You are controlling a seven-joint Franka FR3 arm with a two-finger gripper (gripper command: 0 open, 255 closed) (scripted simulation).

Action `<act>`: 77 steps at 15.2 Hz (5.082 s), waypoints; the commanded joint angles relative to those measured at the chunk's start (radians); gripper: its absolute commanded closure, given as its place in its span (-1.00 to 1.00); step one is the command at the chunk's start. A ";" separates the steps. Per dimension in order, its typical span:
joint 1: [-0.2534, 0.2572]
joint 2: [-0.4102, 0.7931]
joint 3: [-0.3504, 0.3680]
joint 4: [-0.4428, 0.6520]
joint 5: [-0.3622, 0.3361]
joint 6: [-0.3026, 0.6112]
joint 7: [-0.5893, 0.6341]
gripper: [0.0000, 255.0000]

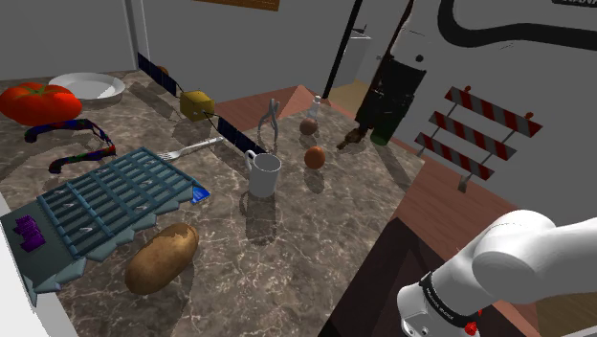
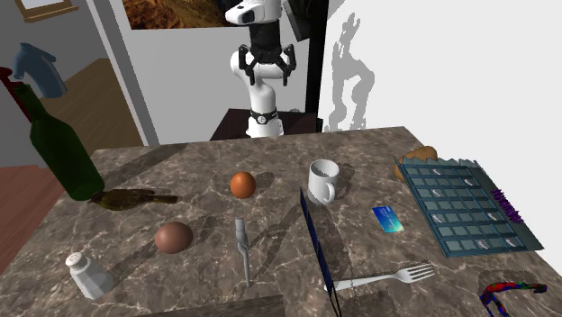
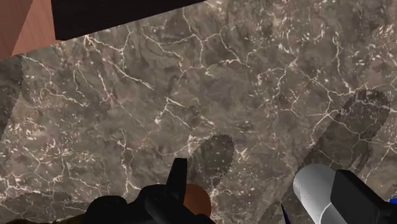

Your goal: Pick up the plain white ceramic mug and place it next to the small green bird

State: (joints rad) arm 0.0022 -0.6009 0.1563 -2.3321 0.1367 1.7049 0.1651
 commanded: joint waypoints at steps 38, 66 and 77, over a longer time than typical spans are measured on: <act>0.037 0.723 0.201 0.238 -0.095 0.438 0.382 1.00; 0.027 0.614 0.199 0.430 -0.061 0.143 0.373 1.00; 0.026 0.602 0.197 0.554 -0.059 0.008 0.379 1.00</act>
State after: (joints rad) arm 0.0278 0.0032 0.3539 -1.7847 0.0766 1.7217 0.5441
